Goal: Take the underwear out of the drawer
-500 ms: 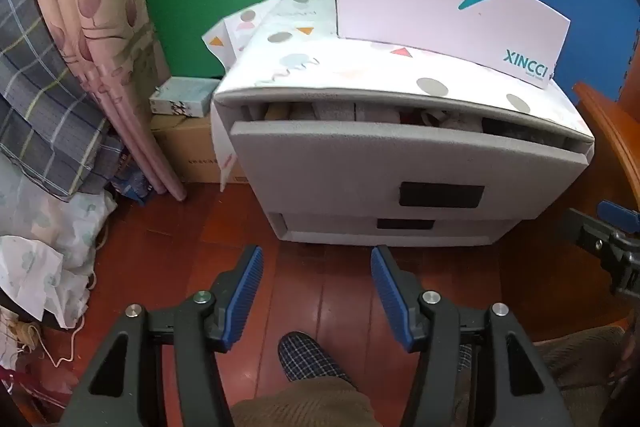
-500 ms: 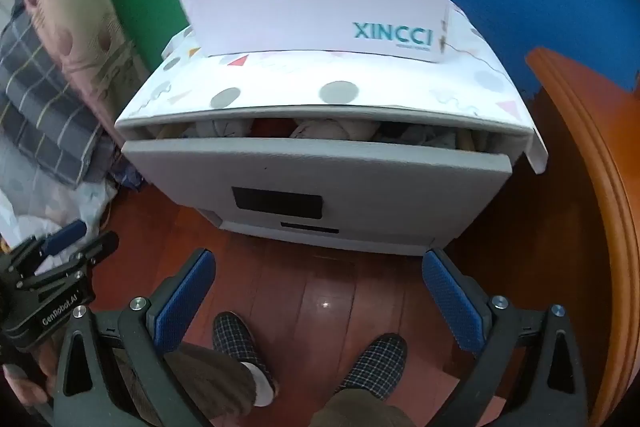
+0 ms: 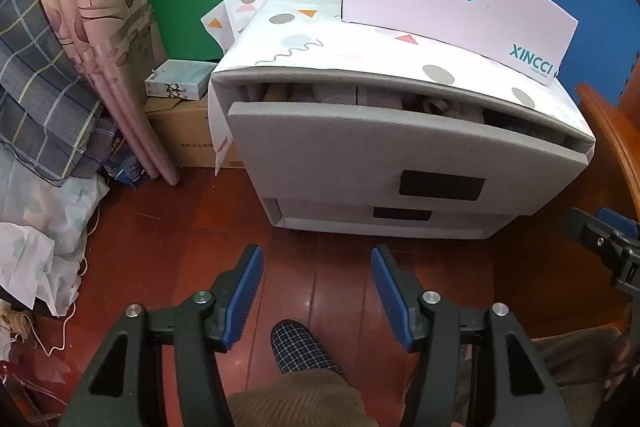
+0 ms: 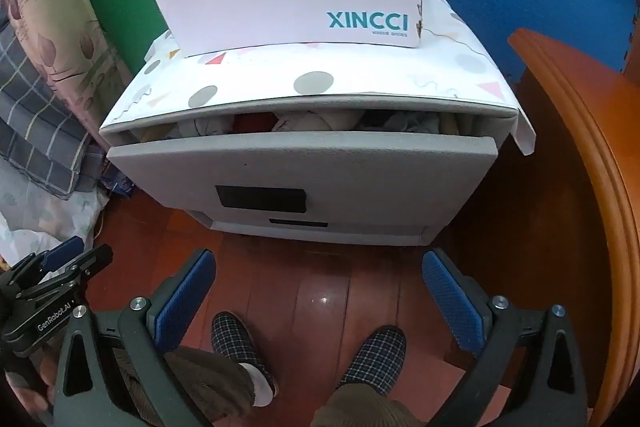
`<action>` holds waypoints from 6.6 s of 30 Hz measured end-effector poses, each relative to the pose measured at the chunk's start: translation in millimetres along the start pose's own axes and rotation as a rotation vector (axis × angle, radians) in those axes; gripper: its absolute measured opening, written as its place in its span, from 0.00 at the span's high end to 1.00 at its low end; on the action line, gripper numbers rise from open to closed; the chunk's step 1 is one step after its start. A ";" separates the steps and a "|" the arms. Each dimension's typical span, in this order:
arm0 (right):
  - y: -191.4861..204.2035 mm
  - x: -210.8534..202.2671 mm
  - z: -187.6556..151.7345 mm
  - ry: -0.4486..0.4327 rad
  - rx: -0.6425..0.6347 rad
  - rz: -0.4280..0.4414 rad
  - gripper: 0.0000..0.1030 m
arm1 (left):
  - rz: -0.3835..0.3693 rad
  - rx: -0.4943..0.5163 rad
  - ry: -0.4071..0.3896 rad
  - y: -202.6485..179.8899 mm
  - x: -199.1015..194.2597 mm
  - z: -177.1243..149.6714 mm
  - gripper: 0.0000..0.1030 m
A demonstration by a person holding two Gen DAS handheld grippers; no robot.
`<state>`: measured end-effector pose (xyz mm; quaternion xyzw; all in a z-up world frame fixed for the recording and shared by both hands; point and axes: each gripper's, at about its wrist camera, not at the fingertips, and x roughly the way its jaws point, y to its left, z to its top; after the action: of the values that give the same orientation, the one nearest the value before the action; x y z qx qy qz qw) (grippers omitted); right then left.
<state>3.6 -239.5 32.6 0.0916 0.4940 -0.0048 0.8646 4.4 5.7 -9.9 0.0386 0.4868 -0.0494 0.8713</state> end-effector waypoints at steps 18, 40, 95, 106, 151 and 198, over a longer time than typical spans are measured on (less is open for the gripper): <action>-5.1 3.2 -0.7 0.020 0.036 0.019 0.00 | 0.002 0.003 0.002 1.4 -0.7 -1.0 0.44; -8.1 3.9 -2.6 0.023 0.044 0.021 0.00 | 0.005 0.004 0.001 0.1 0.2 -1.7 0.44; -19.6 2.7 -1.3 0.024 0.096 0.073 0.00 | -0.337 -0.321 0.005 54.4 7.2 35.3 0.44; -26.5 5.2 1.0 0.034 0.122 0.099 0.00 | -0.439 -0.586 0.068 87.5 55.1 74.3 0.34; -27.6 -9.3 -2.6 0.018 0.090 0.099 0.00 | -0.335 -0.503 0.237 112.8 87.2 31.9 0.09; 16.9 128.7 16.4 0.527 0.236 0.059 0.24 | -0.061 0.109 0.043 67.6 -0.4 50.0 0.12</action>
<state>85.1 -215.0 -66.7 0.2038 0.6947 -0.0131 0.6897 54.8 67.0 17.9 0.0724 0.5028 -0.1015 0.8554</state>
